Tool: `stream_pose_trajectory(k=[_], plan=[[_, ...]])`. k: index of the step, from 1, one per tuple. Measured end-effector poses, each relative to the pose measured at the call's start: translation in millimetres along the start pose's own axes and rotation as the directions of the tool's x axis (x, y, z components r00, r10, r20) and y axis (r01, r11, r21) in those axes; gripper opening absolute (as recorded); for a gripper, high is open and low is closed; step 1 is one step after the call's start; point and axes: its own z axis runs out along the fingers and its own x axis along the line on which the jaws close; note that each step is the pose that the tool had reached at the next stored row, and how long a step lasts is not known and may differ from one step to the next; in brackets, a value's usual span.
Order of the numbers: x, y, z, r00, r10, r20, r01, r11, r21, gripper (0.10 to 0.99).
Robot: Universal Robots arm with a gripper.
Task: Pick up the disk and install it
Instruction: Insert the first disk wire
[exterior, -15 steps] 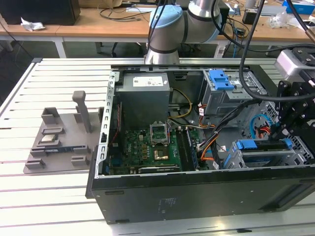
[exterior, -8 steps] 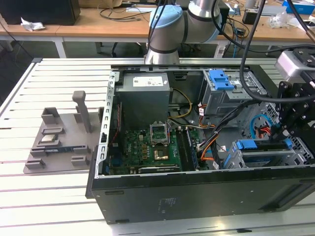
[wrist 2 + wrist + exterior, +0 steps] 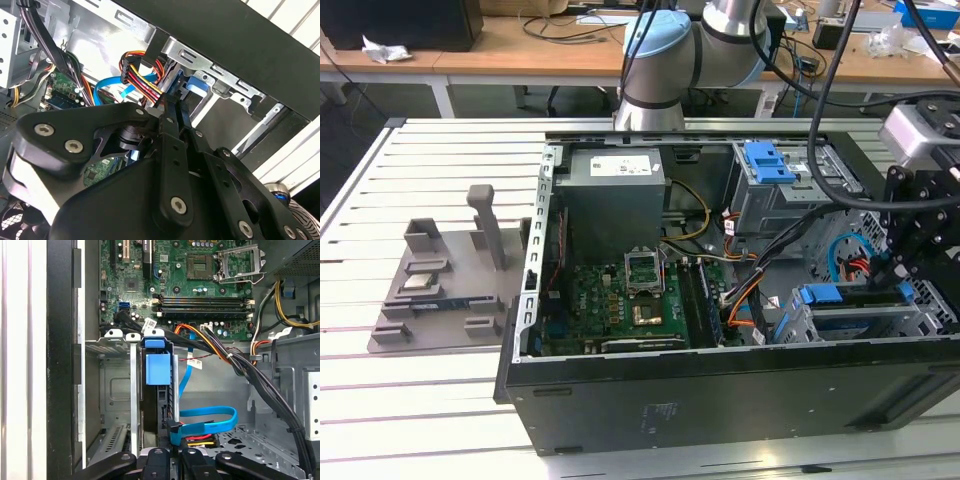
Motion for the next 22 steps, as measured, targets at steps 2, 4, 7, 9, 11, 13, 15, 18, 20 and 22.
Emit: stream_pose_trajectory(k=[2, 4, 7, 9, 11, 13, 15, 18, 20, 22], plan=[[0.1, 0.0, 0.1, 1.0, 0.0, 0.0, 0.0, 1.0, 0.0, 0.165], [0.1, 0.0, 0.3, 1.0, 0.0, 0.0001, 0.0, 1.0, 0.0, 0.165], [0.1, -0.4, 1.1, 1.0, 0.0, 0.0002, 0.0, 1.0, 0.0, 0.165], [0.3, -0.5, 3.1, 1.0, 0.0, 0.0002, 0.0, 1.0, 0.0, 0.165], [0.4, -0.6, 4.7, 1.0, 0.0, -0.0002, 0.0, 1.0, 0.0, 0.165], [0.6, -0.7, 6.4, 1.0, 0.0, -0.0011, 0.0, 1.0, 0.0, 0.165], [0.7, -0.7, 7.1, 1.0, 0.0, -0.0006, 0.0, 1.0, 0.0, 0.165], [0.8, -0.7, 8.5, 1.0, 0.0, 0.0027, 0.0, 1.0, 0.0, 0.165], [0.7, -0.7, 7.5, 1.0, 0.0, 0.0002, 0.0, 1.0, 0.0, 0.239], [0.5, -0.4, 1.3, 1.0, 0.0, 0.0001, 0.0, 1.0, 0.0, 0.239]])
